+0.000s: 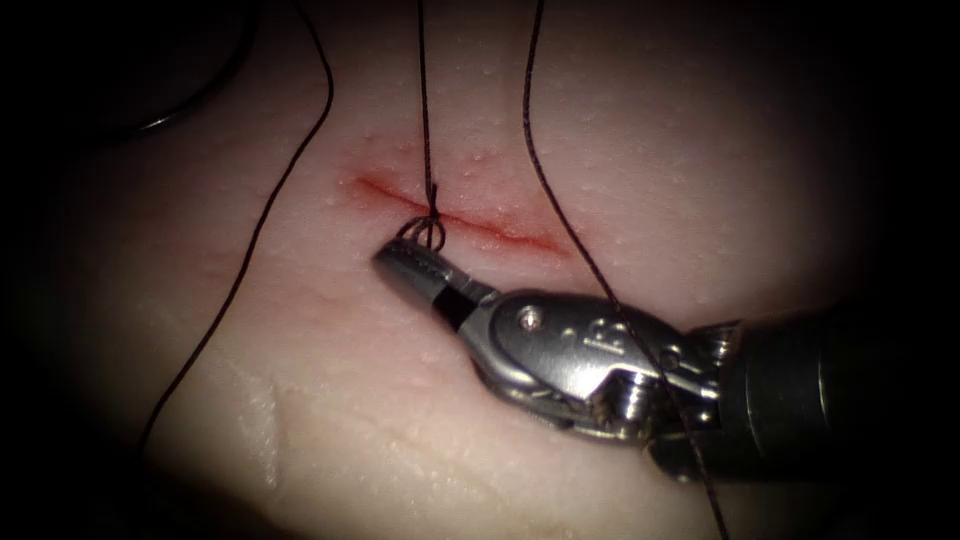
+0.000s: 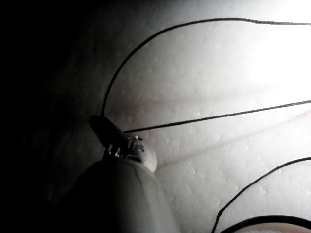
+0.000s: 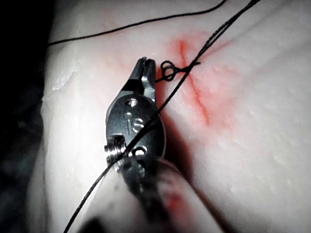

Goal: Wound Closure
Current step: Right gripper pulls tail through loops, then right gripper pulls down to tighten while left gripper pulls up on suture to tighten, then left gripper wraps suture once around right gripper clockwise

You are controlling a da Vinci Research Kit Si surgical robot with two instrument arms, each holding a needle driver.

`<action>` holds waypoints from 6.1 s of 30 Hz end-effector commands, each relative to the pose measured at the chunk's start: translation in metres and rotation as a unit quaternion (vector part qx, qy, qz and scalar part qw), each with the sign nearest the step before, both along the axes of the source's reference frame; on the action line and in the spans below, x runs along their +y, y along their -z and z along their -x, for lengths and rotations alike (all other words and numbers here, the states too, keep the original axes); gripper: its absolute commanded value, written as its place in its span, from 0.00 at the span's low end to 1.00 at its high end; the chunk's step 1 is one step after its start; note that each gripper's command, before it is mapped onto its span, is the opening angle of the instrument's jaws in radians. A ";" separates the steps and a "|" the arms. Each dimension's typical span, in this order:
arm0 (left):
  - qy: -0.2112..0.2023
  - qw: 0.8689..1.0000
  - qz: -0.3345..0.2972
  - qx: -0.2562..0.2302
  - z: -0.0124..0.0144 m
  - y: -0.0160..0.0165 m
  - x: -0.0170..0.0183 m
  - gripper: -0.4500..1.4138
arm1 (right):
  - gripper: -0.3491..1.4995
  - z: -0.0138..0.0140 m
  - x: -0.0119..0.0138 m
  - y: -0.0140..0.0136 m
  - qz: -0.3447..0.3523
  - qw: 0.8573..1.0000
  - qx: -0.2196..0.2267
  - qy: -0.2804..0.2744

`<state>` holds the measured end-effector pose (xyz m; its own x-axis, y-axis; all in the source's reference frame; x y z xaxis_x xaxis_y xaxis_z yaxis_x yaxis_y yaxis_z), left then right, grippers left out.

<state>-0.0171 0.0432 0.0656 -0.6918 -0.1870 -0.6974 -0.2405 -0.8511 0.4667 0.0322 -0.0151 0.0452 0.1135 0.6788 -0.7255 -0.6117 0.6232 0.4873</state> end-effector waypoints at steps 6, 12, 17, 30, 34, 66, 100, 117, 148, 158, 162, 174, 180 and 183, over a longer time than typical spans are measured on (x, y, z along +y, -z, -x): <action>0.002 1.000 -0.002 0.002 0.0003 -0.0008 0.0015 0.00 | 0.00 -0.0009 -0.0013 0.0001 -0.001 1.000 0.006 0.007; 0.009 1.000 -0.001 0.004 0.0005 -0.0013 0.0027 0.00 | 0.00 -0.0015 -0.0021 0.0011 -0.005 1.000 0.009 0.017; 0.015 1.000 0.000 0.006 0.0009 -0.0015 0.0035 0.00 | 0.00 -0.0018 -0.0027 0.0018 -0.005 1.000 0.013 0.020; 0.032 0.999 0.011 0.002 0.0019 -0.0015 0.0068 0.00 | 0.00 -0.0026 -0.0034 0.0026 -0.006 0.999 0.018 0.026; 0.033 0.999 0.014 0.005 0.0024 -0.0017 0.0071 0.00 | 0.00 -0.0030 -0.0036 0.0025 -0.006 0.999 0.020 0.030; 0.032 0.999 0.029 0.006 0.0034 -0.0009 0.0082 0.00 | 0.00 -0.0038 -0.0057 0.0020 -0.003 0.999 0.023 0.043; -0.106 0.950 -0.128 -0.264 0.0020 0.0116 -0.0065 0.00 | 0.98 -0.0015 -0.0044 0.0032 -0.009 0.994 0.078 0.081; -0.183 0.925 -0.161 -0.290 -0.0021 0.0171 -0.0174 0.00 | 0.94 0.0022 0.0015 0.0060 0.007 0.985 0.118 0.127; -0.230 0.911 -0.173 -0.295 -0.0025 0.0181 -0.0309 0.00 | 0.00 -0.0012 0.0099 -0.0020 0.031 0.975 0.106 0.192; -0.235 0.904 -0.171 -0.313 -0.0018 0.0197 -0.0324 0.00 | 0.00 -0.0038 0.0114 -0.0034 0.045 0.971 0.120 0.201; -0.235 0.900 -0.181 -0.321 -0.0013 0.0197 -0.0331 0.00 | 0.00 -0.0051 0.0120 -0.0037 0.056 0.968 0.143 0.197; -0.232 0.889 -0.214 -0.331 -0.0024 0.0167 -0.0315 0.00 | 0.00 -0.0053 0.0130 -0.0033 0.051 0.951 0.246 0.179; -0.230 0.885 -0.224 -0.339 -0.0024 0.0156 -0.0307 0.00 | 0.00 -0.0058 0.0132 -0.0031 0.048 0.941 0.286 0.173; -0.231 0.882 -0.226 -0.341 -0.0025 0.0153 -0.0303 0.00 | 0.00 -0.0059 0.0135 -0.0027 0.048 0.936 0.304 0.171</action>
